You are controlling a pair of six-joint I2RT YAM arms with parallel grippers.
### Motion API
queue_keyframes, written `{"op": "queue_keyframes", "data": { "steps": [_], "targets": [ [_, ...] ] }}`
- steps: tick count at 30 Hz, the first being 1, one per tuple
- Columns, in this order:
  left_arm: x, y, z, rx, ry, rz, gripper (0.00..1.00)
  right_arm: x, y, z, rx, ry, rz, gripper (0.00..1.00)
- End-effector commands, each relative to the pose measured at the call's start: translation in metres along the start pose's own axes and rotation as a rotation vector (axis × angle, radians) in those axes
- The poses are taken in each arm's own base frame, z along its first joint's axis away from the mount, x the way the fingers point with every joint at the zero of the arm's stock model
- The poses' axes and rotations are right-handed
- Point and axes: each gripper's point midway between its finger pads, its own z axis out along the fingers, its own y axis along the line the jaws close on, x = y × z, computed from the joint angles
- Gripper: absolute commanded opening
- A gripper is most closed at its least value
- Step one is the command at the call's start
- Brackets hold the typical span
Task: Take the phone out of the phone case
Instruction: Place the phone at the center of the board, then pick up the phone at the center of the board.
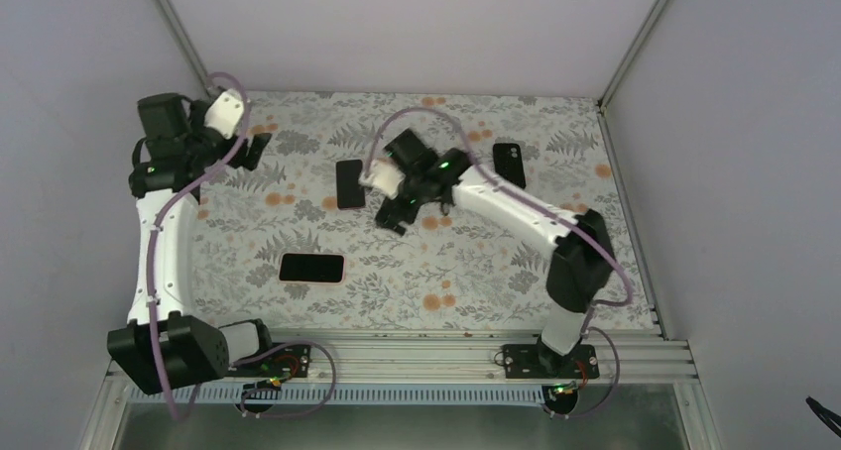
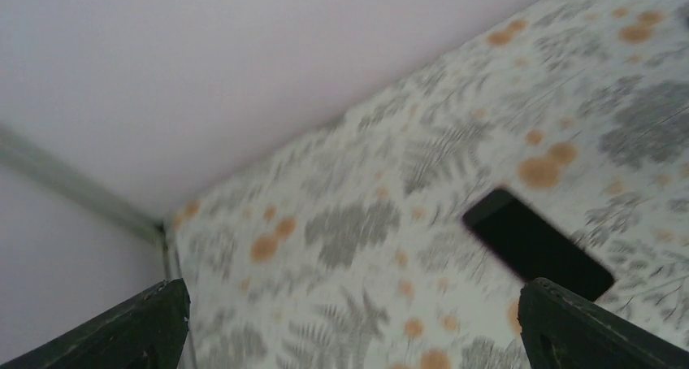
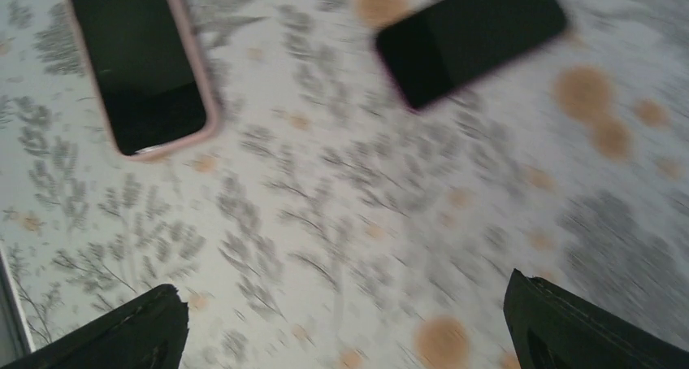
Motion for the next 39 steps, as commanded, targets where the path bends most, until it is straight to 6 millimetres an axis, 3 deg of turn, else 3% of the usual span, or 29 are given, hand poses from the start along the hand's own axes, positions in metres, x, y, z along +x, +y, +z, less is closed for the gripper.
{"op": "queue_keyframes", "data": {
  "steps": [1,7,12,16,27,35,39],
  "targets": [
    [0.038,0.025,-0.016,-0.067,0.020,-0.153,1.00,-0.007,0.053,0.062,-0.078,0.050,-0.090,1.00],
    [0.087,0.032,-0.026,-0.110,0.071,-0.263,1.00,-0.023,0.102,0.111,-0.176,0.071,-0.164,1.00],
    [0.109,0.028,-0.028,-0.144,0.113,-0.275,1.00,-0.039,0.131,0.141,-0.226,0.081,-0.208,1.00],
    [0.120,0.024,-0.026,-0.135,0.141,-0.277,1.00,-0.040,0.151,0.161,-0.315,0.110,-0.201,1.00],
    [0.135,0.019,-0.024,-0.134,0.152,-0.278,1.00,-0.024,0.166,0.188,-0.382,0.178,-0.198,1.00],
    [0.147,0.013,-0.019,-0.113,0.162,-0.296,1.00,-0.007,0.185,0.182,-0.432,0.229,-0.236,1.00],
    [0.146,0.013,-0.020,-0.126,0.156,-0.286,1.00,0.003,0.186,0.191,-0.377,0.254,-0.269,1.00]
  ]
}}
